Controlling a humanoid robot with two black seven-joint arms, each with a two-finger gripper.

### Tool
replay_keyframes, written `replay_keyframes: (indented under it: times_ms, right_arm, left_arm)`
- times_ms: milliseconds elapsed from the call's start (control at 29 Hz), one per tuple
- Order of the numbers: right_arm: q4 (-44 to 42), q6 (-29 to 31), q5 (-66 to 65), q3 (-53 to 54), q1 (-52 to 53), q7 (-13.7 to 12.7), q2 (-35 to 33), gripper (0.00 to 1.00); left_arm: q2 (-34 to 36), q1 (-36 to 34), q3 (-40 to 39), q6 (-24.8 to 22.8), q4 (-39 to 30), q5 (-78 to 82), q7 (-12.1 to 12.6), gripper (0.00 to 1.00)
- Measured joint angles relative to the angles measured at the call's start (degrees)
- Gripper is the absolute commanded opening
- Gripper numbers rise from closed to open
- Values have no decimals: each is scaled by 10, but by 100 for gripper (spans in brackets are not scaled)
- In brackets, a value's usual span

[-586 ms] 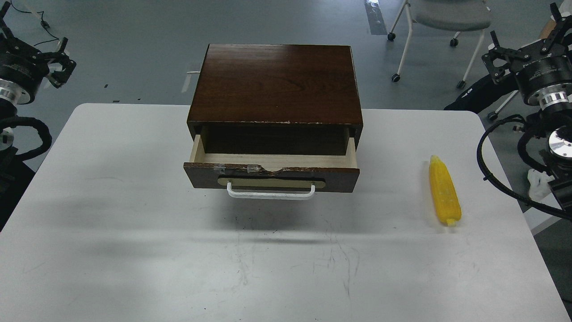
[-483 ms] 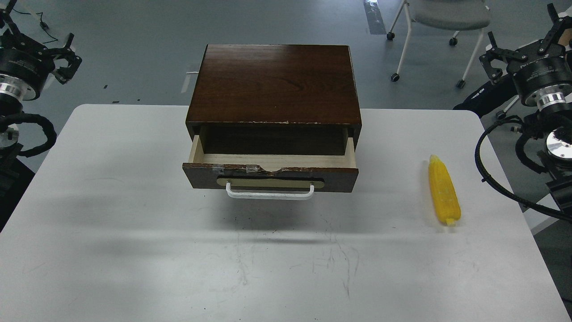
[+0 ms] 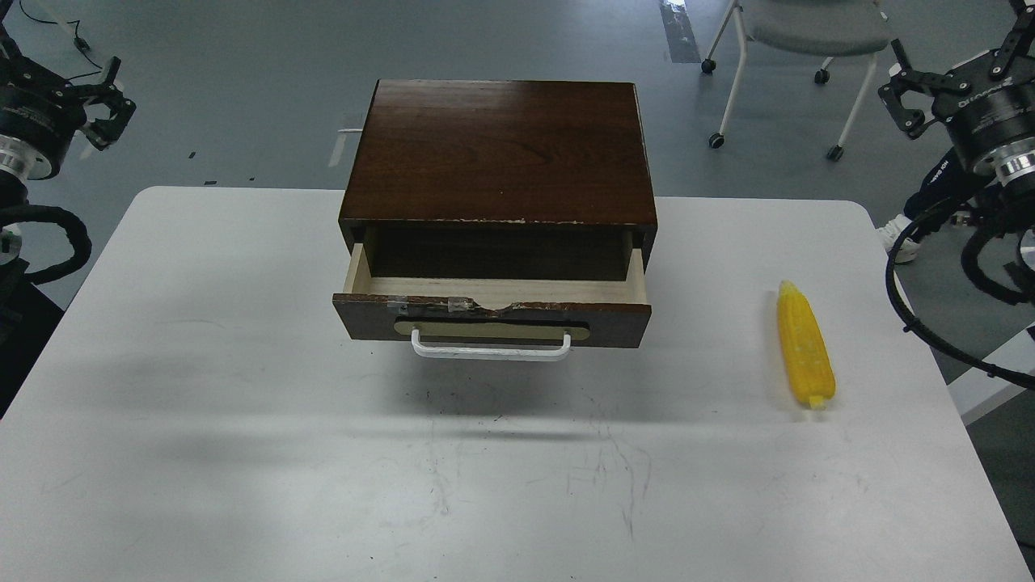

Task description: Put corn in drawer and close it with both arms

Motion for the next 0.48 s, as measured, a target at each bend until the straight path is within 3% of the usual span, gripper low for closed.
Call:
replay_keyframes:
  times_ms: [172, 310, 483]
  right_arm:
    - [49, 0, -201, -138, 103, -7, -93, 100]
    - [93, 0, -361, -246, 181, -13, -115, 100]
    - [175, 0, -516, -370, 230, -84, -124, 100]
  left_arm:
    - [21, 0, -1, 0, -20, 0, 1, 99]
    - [35, 1, -2, 0, -29, 0, -2, 100]
    - [47, 4, -2, 0, -29, -2, -3, 100]
